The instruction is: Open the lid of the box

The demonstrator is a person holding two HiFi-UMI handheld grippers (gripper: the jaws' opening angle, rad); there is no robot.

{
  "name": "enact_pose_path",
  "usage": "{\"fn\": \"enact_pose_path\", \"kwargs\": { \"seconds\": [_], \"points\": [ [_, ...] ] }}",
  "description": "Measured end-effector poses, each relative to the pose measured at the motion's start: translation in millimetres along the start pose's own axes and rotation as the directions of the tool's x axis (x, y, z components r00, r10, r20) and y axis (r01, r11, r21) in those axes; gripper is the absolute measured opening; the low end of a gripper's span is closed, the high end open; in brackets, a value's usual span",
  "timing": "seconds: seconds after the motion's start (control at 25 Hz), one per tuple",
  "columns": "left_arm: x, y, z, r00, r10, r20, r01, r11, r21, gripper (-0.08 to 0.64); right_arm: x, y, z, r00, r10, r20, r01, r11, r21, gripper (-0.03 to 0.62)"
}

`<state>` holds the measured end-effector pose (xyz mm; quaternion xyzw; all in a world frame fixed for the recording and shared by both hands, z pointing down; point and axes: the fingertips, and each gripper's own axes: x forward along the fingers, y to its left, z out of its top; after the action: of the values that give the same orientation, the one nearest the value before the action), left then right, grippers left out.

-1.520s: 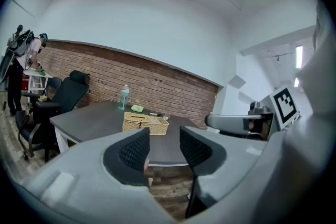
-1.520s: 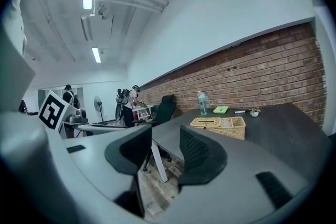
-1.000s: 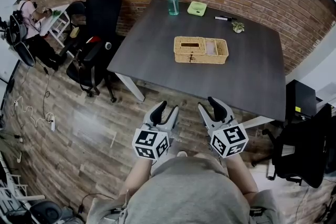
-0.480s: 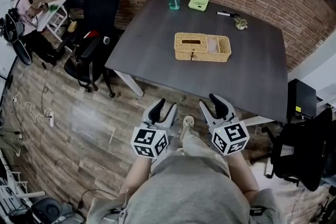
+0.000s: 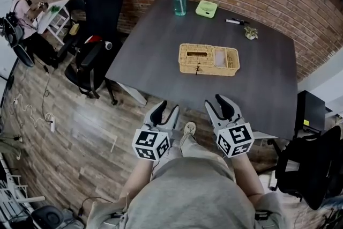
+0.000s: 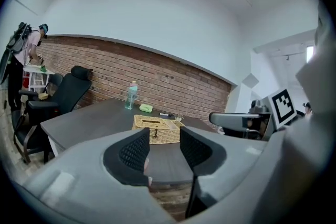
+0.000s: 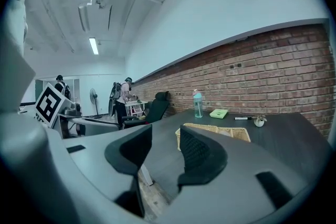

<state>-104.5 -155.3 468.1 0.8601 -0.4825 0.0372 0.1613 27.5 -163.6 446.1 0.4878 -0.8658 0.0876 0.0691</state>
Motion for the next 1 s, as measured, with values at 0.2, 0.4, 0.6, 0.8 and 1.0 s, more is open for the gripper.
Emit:
{"fn": "enact_pose_path", "kwargs": {
  "seconds": [0.2, 0.4, 0.6, 0.8, 1.0],
  "points": [
    [36.4, 17.8, 17.9, 1.0, 0.011, -0.004, -0.011, 1.0, 0.003, 0.183, 33.6, -26.0, 7.2, 1.0, 0.004, -0.015, -0.004, 1.0, -0.002, 0.164],
    [68.4, 34.0, 28.3, 1.0, 0.019, -0.017, -0.019, 1.0, -0.003, 0.183, 62.6, -52.2, 12.7, 1.0, -0.005, -0.026, 0.005, 1.0, -0.003, 0.164],
    [94.1, 46.0, 32.1, 0.999, 0.025, -0.032, -0.025, 1.0, -0.008, 0.183, 87.1, -75.7, 9.7, 0.999, -0.02, -0.048, 0.019, 1.0, -0.011, 0.164],
    [114.6, 57.6, 34.5, 0.999, 0.026, -0.039, -0.026, 1.0, -0.016, 0.183, 109.9, -93.9, 2.2, 0.996, -0.034, -0.079, 0.032, 0.999, -0.035, 0.164],
    [133.8, 64.6, 34.3, 0.999, 0.025, -0.046, -0.027, 0.999, -0.029, 0.183, 128.1, -113.3, -17.0, 0.991, -0.042, -0.127, 0.032, 0.996, -0.086, 0.164]
  ]
}}
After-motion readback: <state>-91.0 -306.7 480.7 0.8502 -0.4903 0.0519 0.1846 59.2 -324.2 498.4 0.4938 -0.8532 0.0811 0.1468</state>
